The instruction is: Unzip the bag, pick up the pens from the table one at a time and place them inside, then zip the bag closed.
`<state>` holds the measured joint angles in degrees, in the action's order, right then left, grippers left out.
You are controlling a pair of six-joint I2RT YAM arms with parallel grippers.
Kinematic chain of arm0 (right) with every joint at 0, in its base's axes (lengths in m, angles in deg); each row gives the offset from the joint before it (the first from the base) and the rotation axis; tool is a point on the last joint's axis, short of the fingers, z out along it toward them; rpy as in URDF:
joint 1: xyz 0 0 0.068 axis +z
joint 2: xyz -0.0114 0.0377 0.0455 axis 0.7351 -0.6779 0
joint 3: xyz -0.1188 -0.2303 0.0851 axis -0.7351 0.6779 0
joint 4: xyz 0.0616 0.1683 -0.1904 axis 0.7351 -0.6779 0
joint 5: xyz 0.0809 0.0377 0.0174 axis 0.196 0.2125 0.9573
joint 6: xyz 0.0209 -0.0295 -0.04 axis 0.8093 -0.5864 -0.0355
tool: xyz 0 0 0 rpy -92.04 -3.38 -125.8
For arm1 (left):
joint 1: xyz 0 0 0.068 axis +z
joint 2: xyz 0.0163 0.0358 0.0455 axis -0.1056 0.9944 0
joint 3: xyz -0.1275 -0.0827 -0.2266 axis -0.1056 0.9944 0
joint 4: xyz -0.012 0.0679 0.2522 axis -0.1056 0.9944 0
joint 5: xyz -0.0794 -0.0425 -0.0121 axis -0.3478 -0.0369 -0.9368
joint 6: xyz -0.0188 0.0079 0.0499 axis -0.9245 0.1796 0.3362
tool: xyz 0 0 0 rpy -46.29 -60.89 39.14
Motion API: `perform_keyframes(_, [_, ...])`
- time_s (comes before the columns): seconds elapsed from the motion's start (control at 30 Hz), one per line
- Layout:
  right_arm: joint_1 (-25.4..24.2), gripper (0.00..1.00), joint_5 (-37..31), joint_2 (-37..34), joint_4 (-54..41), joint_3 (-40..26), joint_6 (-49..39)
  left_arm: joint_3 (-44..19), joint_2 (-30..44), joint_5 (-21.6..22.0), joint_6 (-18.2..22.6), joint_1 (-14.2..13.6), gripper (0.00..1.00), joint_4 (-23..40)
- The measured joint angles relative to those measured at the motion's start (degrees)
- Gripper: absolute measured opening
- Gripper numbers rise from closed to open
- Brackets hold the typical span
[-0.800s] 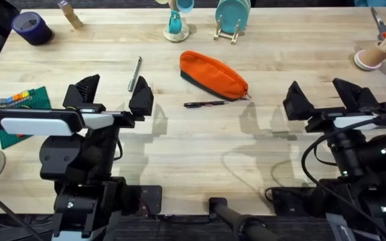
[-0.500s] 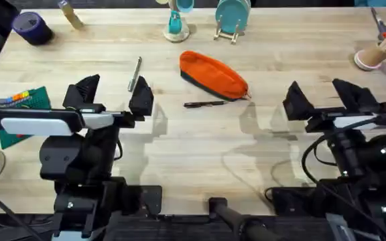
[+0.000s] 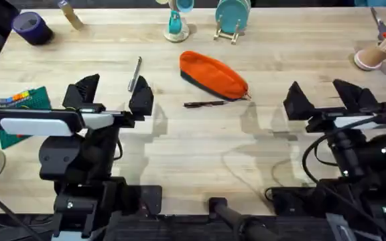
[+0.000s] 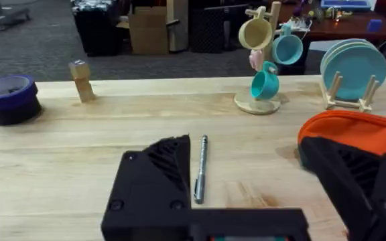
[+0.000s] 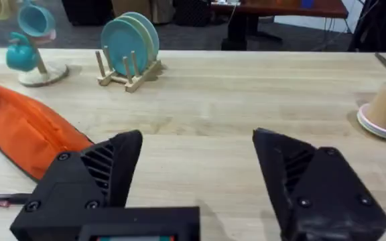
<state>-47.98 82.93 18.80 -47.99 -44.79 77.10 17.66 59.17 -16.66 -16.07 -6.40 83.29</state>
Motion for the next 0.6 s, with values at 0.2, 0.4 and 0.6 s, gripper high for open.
perform_keyframes(0.2, [0.00,0.995,-0.64,-2.68,-9.84,-4.77,0.00,-4.06,5.02,-0.05,0.09,0.00,0.992,0.14])
perform_keyframes(0.4, [0.00,0.995,-0.68,-10.03,-10.87,-9.58,0.00,-11.77,18.65,-2.42,1.81,0.00,0.993,0.08])
perform_keyframes(0.6, [0.00,0.996,-0.66,-20.14,-10.89,-17.71,0.00,-21.47,34.68,-8.59,6.99,0.00,0.992,-0.01])
